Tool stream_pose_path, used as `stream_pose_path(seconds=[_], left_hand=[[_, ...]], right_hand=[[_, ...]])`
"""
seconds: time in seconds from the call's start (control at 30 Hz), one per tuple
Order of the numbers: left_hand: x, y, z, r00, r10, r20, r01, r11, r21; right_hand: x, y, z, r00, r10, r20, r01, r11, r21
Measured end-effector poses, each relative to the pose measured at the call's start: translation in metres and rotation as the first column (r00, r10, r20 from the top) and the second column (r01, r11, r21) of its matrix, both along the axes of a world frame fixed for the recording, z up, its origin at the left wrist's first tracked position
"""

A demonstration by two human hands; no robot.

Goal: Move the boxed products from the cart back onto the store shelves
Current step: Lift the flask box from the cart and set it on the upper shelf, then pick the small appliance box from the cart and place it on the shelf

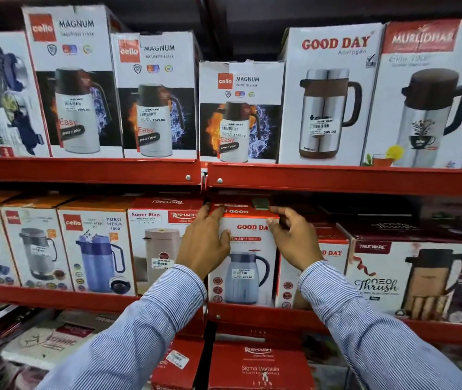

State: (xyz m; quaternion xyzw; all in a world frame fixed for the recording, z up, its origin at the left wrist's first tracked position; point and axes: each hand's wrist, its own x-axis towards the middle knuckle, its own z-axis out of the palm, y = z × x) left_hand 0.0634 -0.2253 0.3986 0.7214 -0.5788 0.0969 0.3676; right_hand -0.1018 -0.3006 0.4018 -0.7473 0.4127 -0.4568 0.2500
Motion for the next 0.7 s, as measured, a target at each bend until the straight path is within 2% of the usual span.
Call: stream_pose_path(seconds=[0.23,0.33,0.53,0.6,0.7], left_hand=[[0.001,0.007,-0.002,1.0,-0.009,-0.01,0.009,1.0,0.029],[-0.003,0.009,-0.002,0.999,-0.014,-0.049,0.014,1.0,-0.005],[-0.007,0.016,-0.002,0.989,-0.05,-0.136,0.038,0.995,-0.091],[-0.008,0.021,-0.004,0.985,-0.059,-0.162,0.041,0.992,-0.117],[-0.018,0.037,-0.016,0.996,-0.058,-0.071,0.049,0.991,-0.124]], right_hand=[[0.0,0.002,-0.003,0.996,0.009,-0.087,-0.006,0.999,0.035],[0.001,-0.001,-0.007,0.993,0.024,-0.116,-0.014,0.996,0.087],[-0.002,0.007,-0.005,0.981,0.034,-0.192,-0.019,0.997,0.08],[-0.005,0.015,-0.007,0.976,0.035,-0.214,-0.025,0.998,0.049],[-0.018,0.036,-0.016,0.942,-0.014,-0.335,-0.025,0.994,-0.11]])
